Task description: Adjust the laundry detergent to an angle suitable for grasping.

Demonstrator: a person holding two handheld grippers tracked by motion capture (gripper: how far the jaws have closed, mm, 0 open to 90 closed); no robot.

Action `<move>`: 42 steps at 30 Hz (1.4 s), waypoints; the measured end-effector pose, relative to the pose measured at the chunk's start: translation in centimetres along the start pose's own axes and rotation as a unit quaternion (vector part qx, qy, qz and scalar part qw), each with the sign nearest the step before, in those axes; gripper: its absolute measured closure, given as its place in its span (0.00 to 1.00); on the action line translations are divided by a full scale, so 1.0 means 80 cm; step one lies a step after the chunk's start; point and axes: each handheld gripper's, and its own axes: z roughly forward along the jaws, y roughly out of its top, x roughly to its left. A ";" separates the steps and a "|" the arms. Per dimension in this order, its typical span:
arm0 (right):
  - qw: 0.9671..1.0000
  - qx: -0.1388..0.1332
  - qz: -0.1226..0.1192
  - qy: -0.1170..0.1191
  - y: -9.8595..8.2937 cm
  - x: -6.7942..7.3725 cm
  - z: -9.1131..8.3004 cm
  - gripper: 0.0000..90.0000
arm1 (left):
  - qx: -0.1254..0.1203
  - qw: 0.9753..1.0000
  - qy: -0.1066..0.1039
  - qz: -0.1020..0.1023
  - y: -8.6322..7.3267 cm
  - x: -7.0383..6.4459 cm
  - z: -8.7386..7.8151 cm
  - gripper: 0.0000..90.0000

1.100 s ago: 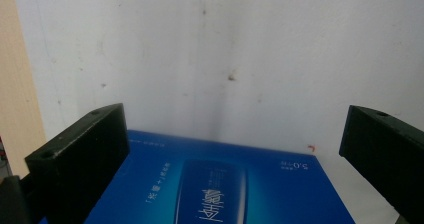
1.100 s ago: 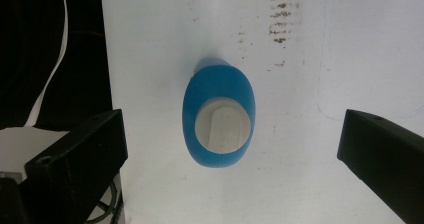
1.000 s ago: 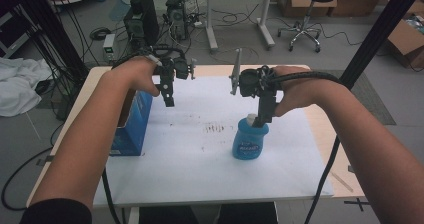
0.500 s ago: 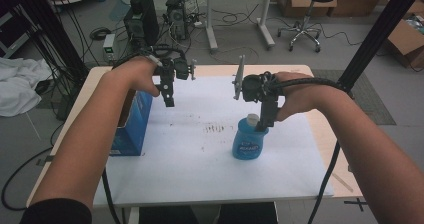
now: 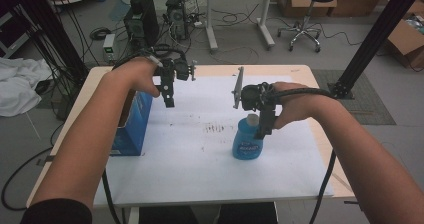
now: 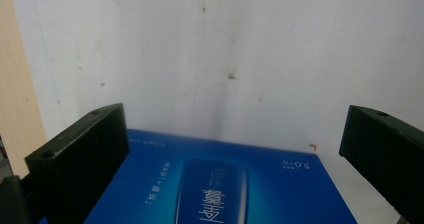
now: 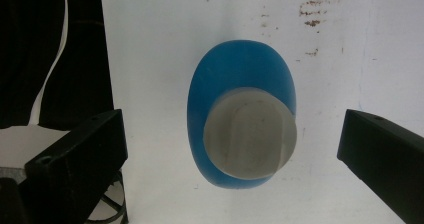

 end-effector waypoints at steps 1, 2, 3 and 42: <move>1.000 -0.001 0.000 0.000 0.000 0.000 0.001 0.00 | 0.000 1.000 0.000 0.000 0.000 0.000 0.000 0.00; 1.000 -0.002 0.000 0.001 -0.001 0.000 0.003 0.00 | -0.001 1.000 -0.001 -0.002 0.000 -0.001 0.001 0.00; 1.000 -0.002 0.000 0.001 -0.001 0.000 0.005 0.00 | 0.001 1.000 -0.002 0.000 0.001 0.000 0.001 0.00; 1.000 -0.005 0.006 -0.001 -0.007 -0.004 0.059 0.00 | 0.001 1.000 0.001 0.003 0.002 -0.003 0.004 0.00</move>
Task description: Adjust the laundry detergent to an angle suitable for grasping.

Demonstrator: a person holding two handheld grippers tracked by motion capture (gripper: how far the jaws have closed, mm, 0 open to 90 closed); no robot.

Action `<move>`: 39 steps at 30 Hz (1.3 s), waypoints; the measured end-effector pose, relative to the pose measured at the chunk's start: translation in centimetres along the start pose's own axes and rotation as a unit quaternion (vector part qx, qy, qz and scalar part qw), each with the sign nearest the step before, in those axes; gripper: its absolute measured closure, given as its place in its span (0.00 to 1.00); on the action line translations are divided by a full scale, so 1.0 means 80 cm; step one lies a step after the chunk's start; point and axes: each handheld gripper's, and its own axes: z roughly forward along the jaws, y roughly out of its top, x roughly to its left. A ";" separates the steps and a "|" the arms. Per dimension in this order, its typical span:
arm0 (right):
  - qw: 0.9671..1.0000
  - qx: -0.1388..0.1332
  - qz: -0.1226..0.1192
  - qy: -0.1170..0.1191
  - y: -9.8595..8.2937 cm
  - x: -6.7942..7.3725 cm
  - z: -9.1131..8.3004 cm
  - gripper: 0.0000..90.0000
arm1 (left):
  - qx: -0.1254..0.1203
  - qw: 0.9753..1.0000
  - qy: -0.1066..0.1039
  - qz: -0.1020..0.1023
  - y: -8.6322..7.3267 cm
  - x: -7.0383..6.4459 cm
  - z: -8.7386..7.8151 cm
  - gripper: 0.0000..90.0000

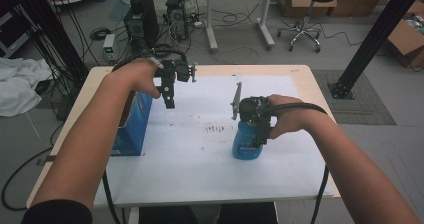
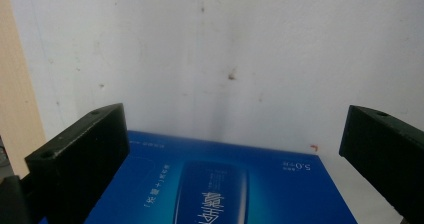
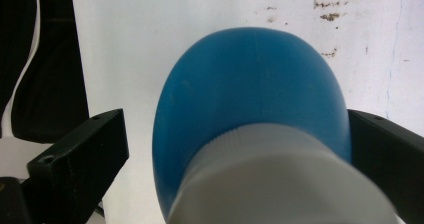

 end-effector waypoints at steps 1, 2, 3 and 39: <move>1.000 0.000 -0.001 -0.002 0.000 0.000 0.000 0.00 | 0.000 1.000 0.000 0.000 0.000 0.000 0.000 0.00; 1.000 0.001 0.000 -0.002 0.000 0.000 0.000 0.00 | -0.001 1.000 0.000 0.000 0.000 0.000 0.000 0.00; 1.000 0.001 -0.001 -0.002 -0.001 0.000 0.000 0.00 | 0.001 1.000 0.001 0.001 0.000 0.000 0.000 0.00; 1.000 0.001 -0.026 -0.014 0.000 0.000 0.000 0.27 | 0.001 1.000 0.001 0.001 0.002 0.000 0.004 0.00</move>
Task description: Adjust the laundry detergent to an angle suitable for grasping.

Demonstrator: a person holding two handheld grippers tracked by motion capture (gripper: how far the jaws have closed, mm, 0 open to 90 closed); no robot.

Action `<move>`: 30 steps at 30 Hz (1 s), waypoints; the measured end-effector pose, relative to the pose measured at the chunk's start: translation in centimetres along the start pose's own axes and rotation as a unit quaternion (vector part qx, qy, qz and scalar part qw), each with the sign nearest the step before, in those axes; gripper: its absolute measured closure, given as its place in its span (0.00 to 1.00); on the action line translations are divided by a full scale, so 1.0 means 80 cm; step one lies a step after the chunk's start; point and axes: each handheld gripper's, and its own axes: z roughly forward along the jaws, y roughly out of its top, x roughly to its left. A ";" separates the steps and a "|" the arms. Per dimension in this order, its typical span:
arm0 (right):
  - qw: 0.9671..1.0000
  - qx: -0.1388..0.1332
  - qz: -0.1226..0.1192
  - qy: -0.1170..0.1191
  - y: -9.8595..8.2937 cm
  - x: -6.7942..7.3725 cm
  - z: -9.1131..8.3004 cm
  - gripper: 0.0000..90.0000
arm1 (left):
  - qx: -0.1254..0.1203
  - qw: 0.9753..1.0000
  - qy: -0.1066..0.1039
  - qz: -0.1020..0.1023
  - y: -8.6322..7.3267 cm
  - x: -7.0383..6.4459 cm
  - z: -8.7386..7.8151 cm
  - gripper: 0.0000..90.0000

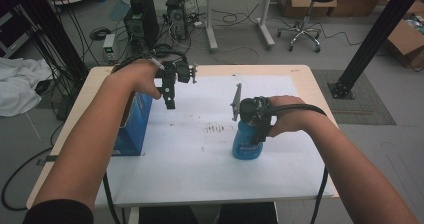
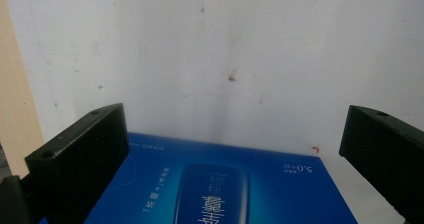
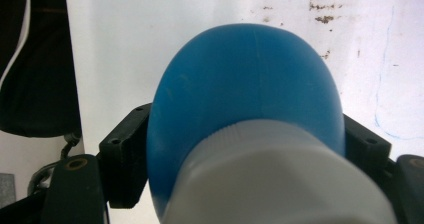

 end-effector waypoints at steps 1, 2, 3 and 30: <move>1.000 0.000 -0.001 0.001 0.000 0.000 0.000 0.28 | 0.000 1.000 0.001 0.000 0.000 0.000 0.000 0.00; 1.000 -0.001 -0.002 0.001 0.000 0.000 0.000 0.29 | 0.002 1.000 0.000 0.001 0.000 0.000 0.000 0.00; 1.000 -0.002 -0.003 0.002 0.000 0.000 -0.001 0.30 | 0.001 1.000 0.001 0.000 -0.001 0.000 -0.001 0.00; 1.000 -0.003 -0.009 0.004 0.002 0.002 0.000 0.44 | 0.001 1.000 0.002 0.001 0.000 -0.001 0.001 0.00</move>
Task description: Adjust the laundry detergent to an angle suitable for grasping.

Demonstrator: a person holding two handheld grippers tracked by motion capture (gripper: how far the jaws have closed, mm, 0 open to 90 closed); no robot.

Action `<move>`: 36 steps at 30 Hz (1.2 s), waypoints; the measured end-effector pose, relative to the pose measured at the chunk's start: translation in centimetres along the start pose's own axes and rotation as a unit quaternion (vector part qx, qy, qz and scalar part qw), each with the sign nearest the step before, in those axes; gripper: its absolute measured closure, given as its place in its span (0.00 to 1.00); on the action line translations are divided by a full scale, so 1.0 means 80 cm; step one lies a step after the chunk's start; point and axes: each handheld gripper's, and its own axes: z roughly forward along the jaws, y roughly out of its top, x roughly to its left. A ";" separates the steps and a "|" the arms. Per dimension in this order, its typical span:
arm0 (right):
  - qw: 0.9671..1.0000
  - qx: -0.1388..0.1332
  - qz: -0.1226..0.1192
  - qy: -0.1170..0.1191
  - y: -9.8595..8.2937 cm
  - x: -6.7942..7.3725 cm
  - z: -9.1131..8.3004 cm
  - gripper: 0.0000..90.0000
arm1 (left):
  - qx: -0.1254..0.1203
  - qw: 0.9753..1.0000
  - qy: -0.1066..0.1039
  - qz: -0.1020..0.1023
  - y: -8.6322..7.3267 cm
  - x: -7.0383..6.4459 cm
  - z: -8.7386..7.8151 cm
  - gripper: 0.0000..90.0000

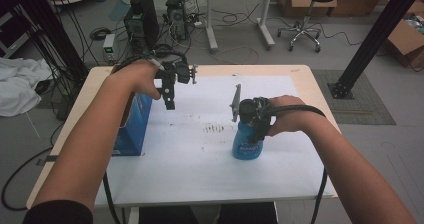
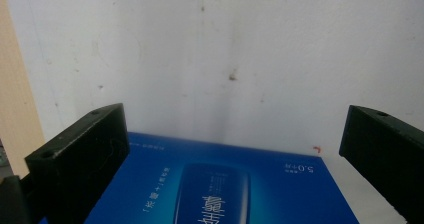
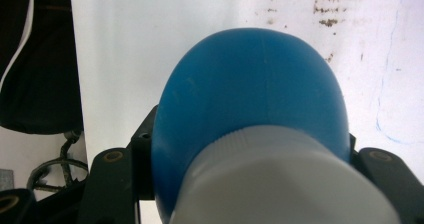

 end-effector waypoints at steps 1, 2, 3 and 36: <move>1.000 0.002 0.002 0.001 -0.001 0.000 0.000 0.45 | 0.000 1.000 0.000 0.000 0.000 0.000 0.000 0.00; 1.000 0.002 0.002 0.001 -0.001 0.000 0.000 0.45 | 0.002 1.000 -0.001 0.001 0.001 0.000 0.000 0.00; 1.000 0.000 0.001 0.002 -0.001 0.000 -0.001 0.45 | 0.002 1.000 -0.001 0.001 0.001 0.000 0.000 0.00; 0.985 -0.007 0.172 -0.017 -0.004 -0.020 -0.024 0.45 | -0.001 1.000 0.005 0.004 0.000 -0.008 -0.005 0.00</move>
